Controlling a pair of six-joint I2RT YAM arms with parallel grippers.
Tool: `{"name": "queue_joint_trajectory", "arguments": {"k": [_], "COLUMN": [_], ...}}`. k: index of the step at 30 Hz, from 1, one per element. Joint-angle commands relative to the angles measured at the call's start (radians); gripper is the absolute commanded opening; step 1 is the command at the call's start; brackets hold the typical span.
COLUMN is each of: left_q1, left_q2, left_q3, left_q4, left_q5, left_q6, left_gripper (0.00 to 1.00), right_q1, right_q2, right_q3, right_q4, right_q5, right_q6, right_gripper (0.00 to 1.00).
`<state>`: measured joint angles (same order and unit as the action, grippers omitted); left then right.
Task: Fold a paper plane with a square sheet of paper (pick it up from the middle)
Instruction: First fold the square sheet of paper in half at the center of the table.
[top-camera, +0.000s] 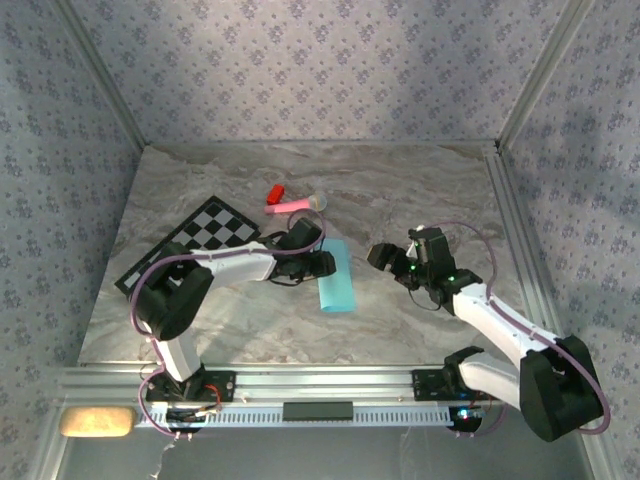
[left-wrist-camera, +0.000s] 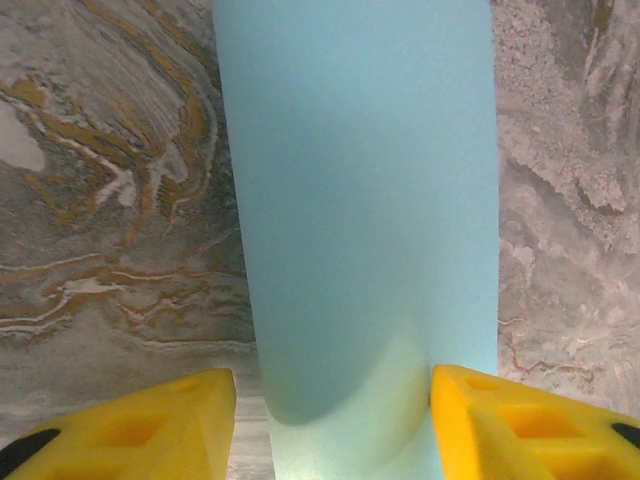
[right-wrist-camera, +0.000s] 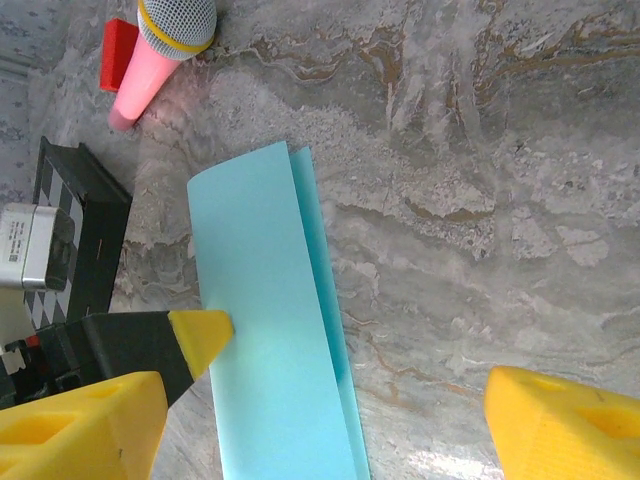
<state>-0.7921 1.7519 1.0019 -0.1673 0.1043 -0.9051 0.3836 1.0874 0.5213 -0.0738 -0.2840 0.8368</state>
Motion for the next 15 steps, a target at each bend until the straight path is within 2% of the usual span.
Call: {"name": "queue_joint_trajectory", "arguments": {"k": [1,10,15], "left_q1": [0.014,0.016,0.015], "left_q2": [-0.014,0.038,0.053], "left_q3": [-0.006,0.037,0.063], "left_q4": [-0.041,-0.086,-0.114], "left_q5": [-0.006,0.054,0.048], "left_q6": [0.024,0.101,0.119], "left_gripper": [0.54,0.54,0.56], "right_q1": [0.009,0.012,0.012], "right_q2": [0.009,0.027,0.029], "right_q3": [0.033,0.031,0.031], "right_q4": [-0.016,-0.024,-0.027], "right_q5": [-0.027,-0.052,-0.047], "right_q6": [-0.028,-0.04,-0.045], "right_gripper": [0.84,0.84,0.84]}}
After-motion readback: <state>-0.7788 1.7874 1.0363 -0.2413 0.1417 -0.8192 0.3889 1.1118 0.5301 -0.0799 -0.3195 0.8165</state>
